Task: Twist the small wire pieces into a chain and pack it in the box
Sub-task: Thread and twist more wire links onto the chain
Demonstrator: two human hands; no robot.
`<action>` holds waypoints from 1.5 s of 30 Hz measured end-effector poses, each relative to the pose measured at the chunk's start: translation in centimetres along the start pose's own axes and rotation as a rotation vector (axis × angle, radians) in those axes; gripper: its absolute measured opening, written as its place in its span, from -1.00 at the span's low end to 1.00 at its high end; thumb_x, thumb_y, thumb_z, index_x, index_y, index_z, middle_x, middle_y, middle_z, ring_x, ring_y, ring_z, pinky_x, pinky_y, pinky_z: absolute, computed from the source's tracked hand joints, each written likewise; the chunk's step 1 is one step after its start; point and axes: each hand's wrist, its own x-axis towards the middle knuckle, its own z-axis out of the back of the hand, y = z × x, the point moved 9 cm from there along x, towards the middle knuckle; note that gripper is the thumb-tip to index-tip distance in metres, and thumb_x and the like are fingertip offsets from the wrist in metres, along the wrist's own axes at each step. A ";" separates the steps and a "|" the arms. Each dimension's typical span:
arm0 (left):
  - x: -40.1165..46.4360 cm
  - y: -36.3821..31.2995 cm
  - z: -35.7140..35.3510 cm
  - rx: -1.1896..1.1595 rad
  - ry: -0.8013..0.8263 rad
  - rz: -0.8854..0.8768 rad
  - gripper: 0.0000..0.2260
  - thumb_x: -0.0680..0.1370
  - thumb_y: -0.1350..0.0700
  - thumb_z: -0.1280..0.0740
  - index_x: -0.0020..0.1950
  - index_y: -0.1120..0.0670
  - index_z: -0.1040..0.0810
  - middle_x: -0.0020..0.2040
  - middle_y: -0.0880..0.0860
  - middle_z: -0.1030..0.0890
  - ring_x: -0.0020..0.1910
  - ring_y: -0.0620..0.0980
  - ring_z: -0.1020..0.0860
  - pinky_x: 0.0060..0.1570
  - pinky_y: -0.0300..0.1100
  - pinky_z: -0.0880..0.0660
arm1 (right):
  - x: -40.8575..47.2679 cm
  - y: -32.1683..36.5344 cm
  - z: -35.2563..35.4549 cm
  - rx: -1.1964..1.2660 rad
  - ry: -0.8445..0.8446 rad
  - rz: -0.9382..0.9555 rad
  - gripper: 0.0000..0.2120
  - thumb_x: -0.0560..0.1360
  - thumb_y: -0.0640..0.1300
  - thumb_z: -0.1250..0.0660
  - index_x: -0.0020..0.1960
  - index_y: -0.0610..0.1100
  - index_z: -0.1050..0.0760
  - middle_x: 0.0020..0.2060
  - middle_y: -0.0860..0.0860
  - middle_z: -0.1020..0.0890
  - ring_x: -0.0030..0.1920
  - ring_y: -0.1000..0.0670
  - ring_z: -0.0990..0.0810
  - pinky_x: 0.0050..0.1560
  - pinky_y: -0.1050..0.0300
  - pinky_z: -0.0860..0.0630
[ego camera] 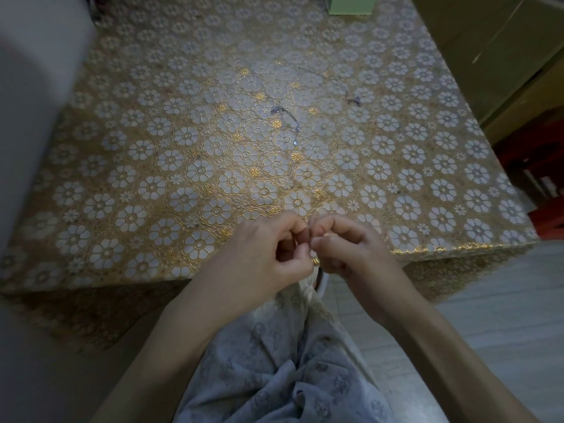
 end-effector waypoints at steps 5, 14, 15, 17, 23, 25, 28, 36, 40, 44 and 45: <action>0.1 -0.1 0.0 0.066 -0.006 -0.021 -0.91 0.41 0.10 -0.32 -0.26 -0.01 -0.43 -0.47 -0.06 -0.40 -0.45 -0.13 -0.35 -0.44 -0.32 -0.28 | -0.1 -1.7 -0.3 0.175 -0.020 -0.123 -0.97 0.26 -0.22 -0.28 -0.29 -0.16 -0.47 -0.49 0.03 -0.28 -0.43 0.09 -0.19 -0.37 0.18 -0.13; 0.2 1.3 -0.4 -0.224 -0.007 0.067 -0.87 0.31 -0.07 -0.25 -0.28 -0.04 -0.44 -0.45 -0.08 -0.48 -0.45 -0.13 -0.40 -0.40 -0.23 -0.37 | -0.2 -0.6 -0.8 -0.035 0.064 0.037 -0.92 0.31 -0.17 -0.32 -0.31 -0.08 -0.43 -0.36 0.04 -0.45 -0.37 0.15 -0.37 -0.32 0.30 -0.30; 0.2 1.5 -0.6 -0.257 -0.002 0.079 -0.91 0.31 -0.04 -0.27 -0.29 -0.05 -0.46 -0.47 -0.10 -0.48 -0.46 -0.14 -0.40 -0.41 -0.24 -0.36 | -0.2 -0.4 -0.8 -0.103 0.065 0.070 -0.92 0.29 -0.11 -0.34 -0.31 -0.07 -0.44 -0.31 -0.05 -0.45 -0.32 0.07 -0.40 -0.26 0.23 -0.33; 0.2 2.0 -0.9 -0.333 -0.001 0.121 -0.98 0.34 0.07 -0.28 -0.30 -0.05 -0.47 -0.51 -0.08 -0.47 -0.50 -0.14 -0.39 -0.45 -0.28 -0.34 | -0.1 -0.1 -0.7 -0.222 0.041 0.124 -0.90 0.27 -0.02 -0.30 -0.30 -0.05 -0.45 -0.23 -0.12 -0.43 -0.26 -0.04 -0.37 -0.21 0.09 -0.32; 0.2 1.9 -0.8 -0.209 -0.049 0.088 -0.92 0.33 -0.03 -0.30 -0.29 -0.05 -0.46 -0.44 -0.10 -0.44 -0.45 -0.19 -0.38 -0.42 -0.33 -0.33 | 0.1 0.1 0.0 -0.102 -0.063 0.132 -0.94 0.28 -0.18 -0.34 -0.33 -0.11 -0.46 -0.33 0.06 -0.48 -0.33 0.04 -0.43 -0.30 0.22 -0.36; 0.2 1.4 -0.5 -0.072 -0.066 0.055 -0.88 0.40 0.13 -0.35 -0.29 -0.04 -0.44 -0.44 -0.09 -0.42 -0.45 -0.19 -0.38 -0.42 -0.41 -0.30 | 0.1 -0.5 -0.1 -0.003 -0.053 0.075 -0.93 0.31 -0.25 -0.29 -0.33 -0.13 -0.45 -0.41 0.13 -0.49 -0.42 0.18 -0.42 -0.38 0.37 -0.34; 0.3 0.8 -0.5 0.086 -0.052 0.013 -0.90 0.42 0.19 -0.36 -0.22 0.01 -0.48 -0.45 -0.10 -0.43 -0.42 -0.18 -0.41 -0.43 -0.42 -0.29 | 0.0 -1.3 -0.3 0.081 -0.052 0.005 -0.93 0.31 -0.22 -0.27 -0.33 -0.10 -0.45 -0.48 0.15 -0.44 -0.45 0.18 -0.34 -0.39 0.30 -0.26; 0.2 1.6 -0.3 -0.190 -0.026 0.075 -0.96 0.36 0.07 -0.27 -0.29 -0.01 -0.43 -0.46 -0.09 -0.43 -0.47 -0.15 -0.35 -0.41 -0.28 -0.30 | 0.4 -2.5 -0.8 0.314 0.031 -0.150 -0.91 0.18 -0.09 -0.36 -0.37 -0.04 -0.46 -0.44 0.01 -0.20 -0.48 0.11 -0.13 -0.39 0.18 -0.05; 0.2 1.5 -0.5 -0.259 0.023 0.068 -0.86 0.31 -0.08 -0.26 -0.26 -0.04 -0.46 -0.43 -0.12 -0.46 -0.44 -0.15 -0.39 -0.37 -0.27 -0.35 | 0.4 -2.4 -0.7 0.380 0.036 -0.147 -0.93 0.18 -0.10 -0.36 -0.37 -0.03 -0.48 -0.49 0.06 -0.25 -0.52 0.13 -0.14 -0.46 0.24 -0.09; 0.2 1.3 -0.3 -0.316 0.019 0.097 -0.94 0.37 0.04 -0.29 -0.31 -0.03 -0.46 -0.47 -0.15 -0.46 -0.46 -0.19 -0.39 -0.39 -0.30 -0.36 | 0.5 -2.3 -0.7 0.381 0.038 -0.138 -0.92 0.20 -0.09 -0.36 -0.35 -0.04 -0.47 -0.50 0.08 -0.25 -0.53 0.13 -0.11 -0.44 0.20 -0.04; 0.2 1.4 -0.2 -0.327 0.007 0.105 -0.94 0.38 0.07 -0.29 -0.30 -0.02 -0.47 -0.48 -0.15 -0.46 -0.45 -0.19 -0.39 -0.37 -0.27 -0.37 | 0.5 -2.3 -0.7 0.384 0.046 -0.134 -0.93 0.21 -0.09 -0.36 -0.35 -0.03 -0.48 -0.50 0.08 -0.25 -0.53 0.13 -0.12 -0.45 0.21 -0.05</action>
